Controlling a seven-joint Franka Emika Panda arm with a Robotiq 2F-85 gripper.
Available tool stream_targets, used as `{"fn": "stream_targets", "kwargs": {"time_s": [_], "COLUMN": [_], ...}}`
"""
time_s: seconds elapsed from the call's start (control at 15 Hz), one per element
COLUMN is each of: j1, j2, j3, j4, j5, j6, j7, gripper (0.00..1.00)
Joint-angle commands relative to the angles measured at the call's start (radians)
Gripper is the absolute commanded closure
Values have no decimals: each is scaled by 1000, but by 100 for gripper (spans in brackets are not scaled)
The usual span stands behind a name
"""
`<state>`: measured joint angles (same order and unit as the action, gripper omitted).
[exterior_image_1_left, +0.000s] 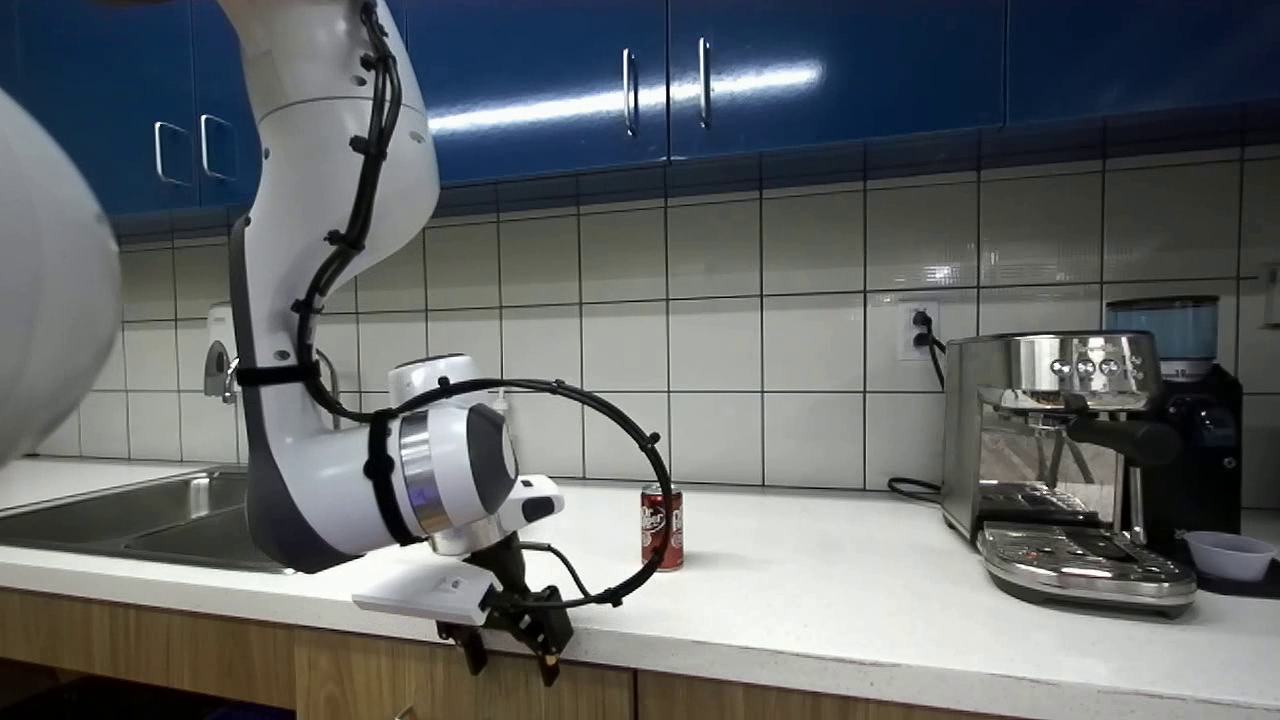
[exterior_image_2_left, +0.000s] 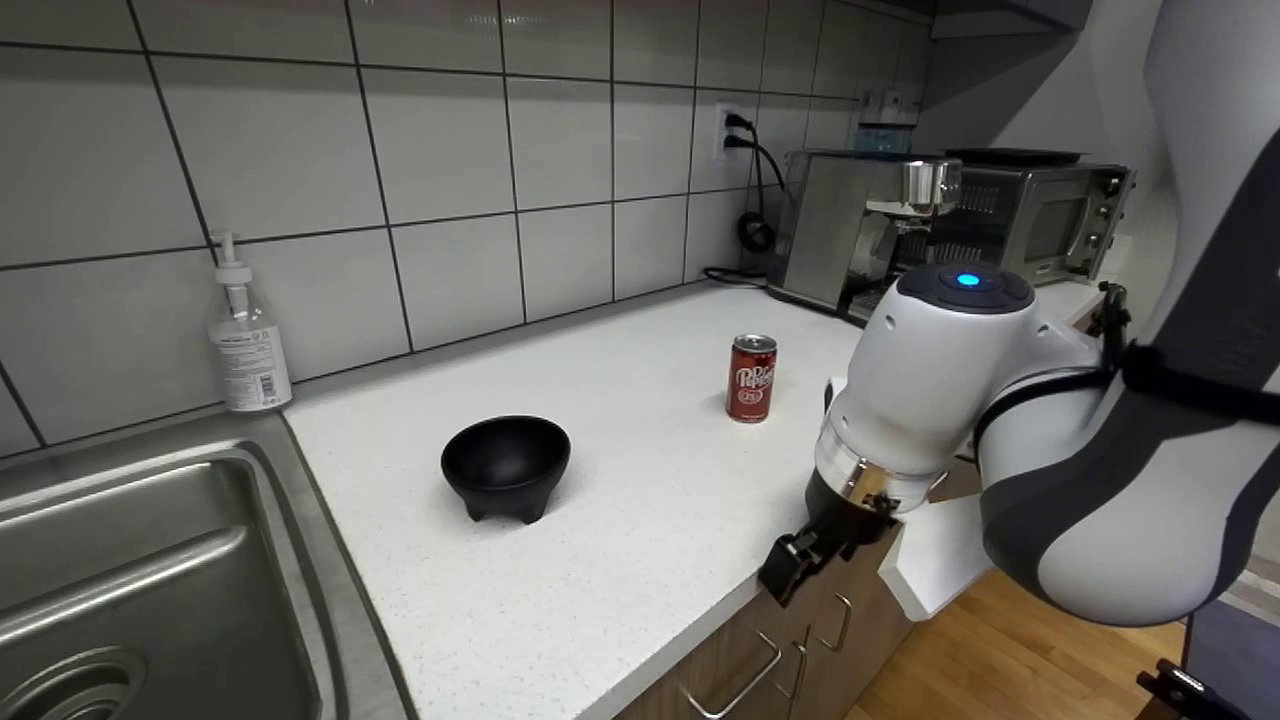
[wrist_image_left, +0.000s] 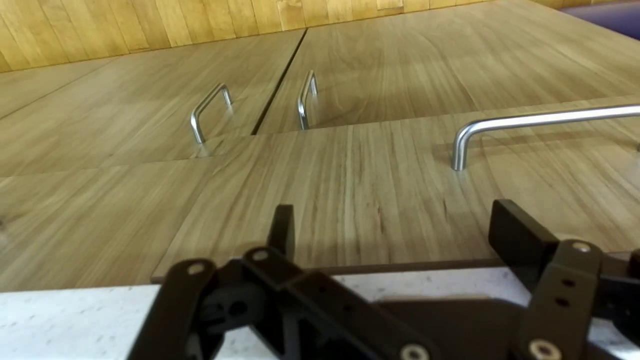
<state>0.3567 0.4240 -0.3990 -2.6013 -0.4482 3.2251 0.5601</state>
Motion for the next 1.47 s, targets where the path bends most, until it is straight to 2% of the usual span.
{"fn": "stream_targets", "kwargs": {"time_s": [0.0,0.33,0.47,0.73,0.87,1.0,1.2,1.27,1.4], "j1": [-61,-105,-129,-215,-229,-237,-248,-259,-266], "j2": [-152,-292,-350,-475,-520,-546,-557,-543,-543], "j3": [32,65,99,260,300,315,325,341,347], "j4": [-34,-68,-77,-57,-19,24,82,45,53], "j5": [-9,19,51,315,441,514,558,529,532], "j6": [-73,-164,-218,-352,-428,-494,-574,-505,-512], "j7": [-26,-57,-94,-296,-387,-442,-483,-436,-439], "gripper": [0,0,0,0,0,0,0,0,0]}}
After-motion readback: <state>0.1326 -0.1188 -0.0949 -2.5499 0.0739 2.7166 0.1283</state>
